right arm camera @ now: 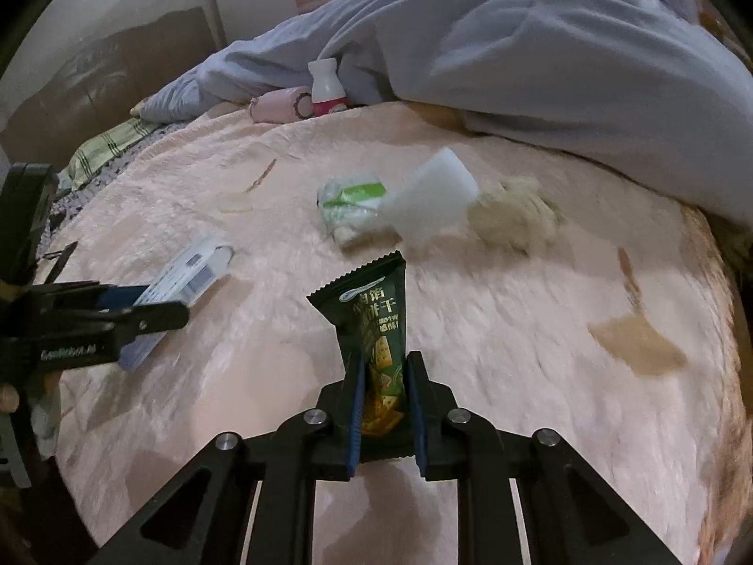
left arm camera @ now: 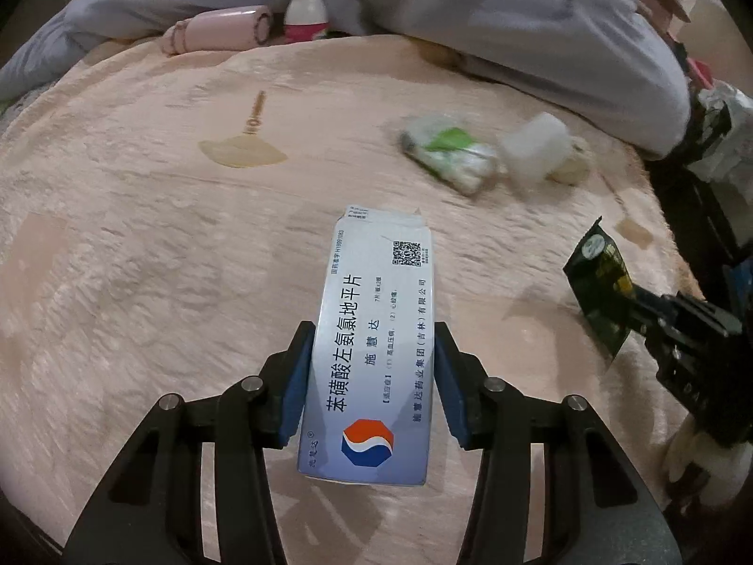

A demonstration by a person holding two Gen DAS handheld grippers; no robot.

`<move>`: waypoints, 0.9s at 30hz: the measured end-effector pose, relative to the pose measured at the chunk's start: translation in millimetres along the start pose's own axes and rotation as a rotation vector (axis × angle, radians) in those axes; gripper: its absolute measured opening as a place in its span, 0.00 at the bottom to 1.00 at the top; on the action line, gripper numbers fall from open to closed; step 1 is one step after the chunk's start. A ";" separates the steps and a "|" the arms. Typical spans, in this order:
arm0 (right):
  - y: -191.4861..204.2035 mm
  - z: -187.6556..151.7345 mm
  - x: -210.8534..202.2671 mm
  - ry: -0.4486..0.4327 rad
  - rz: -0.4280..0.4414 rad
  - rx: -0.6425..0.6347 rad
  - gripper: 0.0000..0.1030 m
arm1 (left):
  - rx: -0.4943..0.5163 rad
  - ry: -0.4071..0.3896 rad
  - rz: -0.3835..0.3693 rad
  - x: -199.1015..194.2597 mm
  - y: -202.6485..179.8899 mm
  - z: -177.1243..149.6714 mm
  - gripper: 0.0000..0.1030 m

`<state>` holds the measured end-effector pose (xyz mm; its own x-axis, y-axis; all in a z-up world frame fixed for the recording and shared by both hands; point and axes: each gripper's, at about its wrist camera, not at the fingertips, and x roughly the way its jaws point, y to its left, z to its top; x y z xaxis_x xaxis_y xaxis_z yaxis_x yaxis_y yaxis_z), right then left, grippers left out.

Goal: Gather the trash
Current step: 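Carry the medicine box and snack wrapper over the white bucket with both tools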

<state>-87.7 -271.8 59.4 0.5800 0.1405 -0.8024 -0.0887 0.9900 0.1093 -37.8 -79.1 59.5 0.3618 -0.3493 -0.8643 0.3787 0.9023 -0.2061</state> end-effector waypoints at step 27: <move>-64.0 -100.6 -150.3 -0.132 -0.105 0.159 0.14 | 0.228 -0.096 -0.093 -50.8 -182.0 -49.1 0.45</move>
<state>-250.7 -357.1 114.0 0.6814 0.0261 -0.7314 0.1003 0.9866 0.1287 -166.9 -213.2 118.4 0.3917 -0.4605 -0.7966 0.5924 0.7887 -0.1646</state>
